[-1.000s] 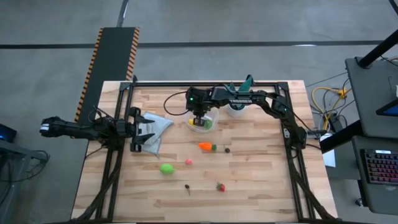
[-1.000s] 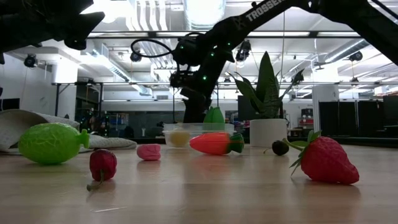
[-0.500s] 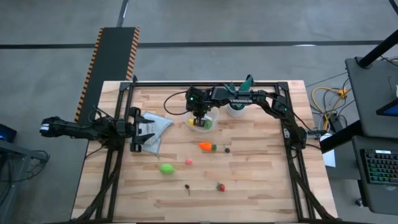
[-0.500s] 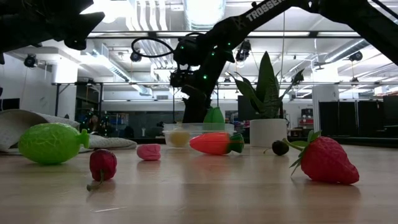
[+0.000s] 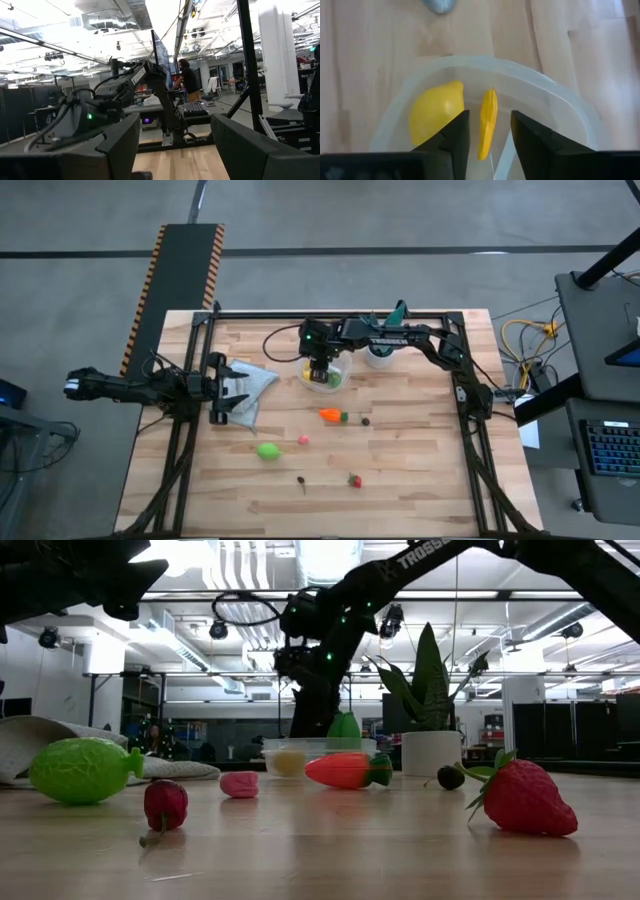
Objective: Pick and placing Produce into tupperware
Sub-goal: Put the black cherry into the transparent container
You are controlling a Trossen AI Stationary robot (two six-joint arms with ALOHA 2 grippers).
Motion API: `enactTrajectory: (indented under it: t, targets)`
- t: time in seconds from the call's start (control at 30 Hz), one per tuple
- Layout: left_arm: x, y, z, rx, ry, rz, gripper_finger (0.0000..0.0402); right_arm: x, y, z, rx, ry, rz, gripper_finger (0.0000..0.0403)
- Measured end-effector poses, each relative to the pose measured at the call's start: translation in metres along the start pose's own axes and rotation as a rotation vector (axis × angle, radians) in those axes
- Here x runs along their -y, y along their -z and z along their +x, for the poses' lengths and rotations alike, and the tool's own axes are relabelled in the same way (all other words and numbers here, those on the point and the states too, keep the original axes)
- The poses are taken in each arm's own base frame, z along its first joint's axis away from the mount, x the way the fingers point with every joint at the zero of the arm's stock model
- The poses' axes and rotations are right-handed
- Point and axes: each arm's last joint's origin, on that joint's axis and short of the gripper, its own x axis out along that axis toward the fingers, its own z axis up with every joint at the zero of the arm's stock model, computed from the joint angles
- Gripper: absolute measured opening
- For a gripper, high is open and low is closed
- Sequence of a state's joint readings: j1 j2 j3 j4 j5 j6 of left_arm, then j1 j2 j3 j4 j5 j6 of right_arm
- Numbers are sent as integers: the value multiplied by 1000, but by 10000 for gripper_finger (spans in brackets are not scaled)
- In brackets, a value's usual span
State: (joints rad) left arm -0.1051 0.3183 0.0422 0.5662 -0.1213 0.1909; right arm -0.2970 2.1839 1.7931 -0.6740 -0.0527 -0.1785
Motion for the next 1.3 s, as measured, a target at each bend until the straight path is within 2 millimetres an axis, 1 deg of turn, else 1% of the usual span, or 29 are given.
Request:
enactTrajectory:
  t: [0.1, 0.2, 0.3, 0.43, 0.5, 0.6, 0.7, 0.77, 0.83, 0.9, 0.97, 1.03, 1.17, 1.3]
  targets:
    - [0, 0, 0, 0, 0, 0, 231, -2, -7, -18, 35, -5, -3, 140]
    - [0, 0, 0, 0, 0, 0, 231, -9, -11, -46, 57, -23, -23, 138]
    - [0, 0, 0, 0, 0, 0, 231, -21, -11, -86, 75, -45, -38, 131]
    - [0, 0, 0, 0, 0, 0, 231, -45, -8, -152, 174, -63, -82, 125]
    - [0, 0, 0, 0, 0, 0, 231, -60, -3, -184, 231, -78, -108, 126]
    - [0, 0, 0, -1, 0, 0, 231, -82, 8, -226, 301, -84, -136, 127]
    - [0, 0, 0, -1, 0, 0, 231, -102, 26, -261, 335, -40, -151, 127]
    - [0, 0, 0, -1, 0, 0, 231, -113, 39, -276, 330, -7, -139, 127]
    - [0, 0, 0, -1, 0, 0, 231, -124, 54, -285, 318, 32, -107, 127]
    - [0, 0, 0, -1, 0, 0, 231, -134, 68, -289, 305, 73, -74, 125]
    - [0, 0, 0, -1, 0, 0, 231, -142, 83, -290, 296, 114, -41, 125]
    - [0, 0, 0, -1, 0, 0, 231, -149, 96, -285, 280, 148, -7, 127]
    - [0, 0, 0, -1, 0, 0, 231, -160, 122, -261, 217, 179, 51, 128]
    - [0, 0, 0, -1, 0, 0, 231, -166, 146, -225, 134, 202, 100, 132]
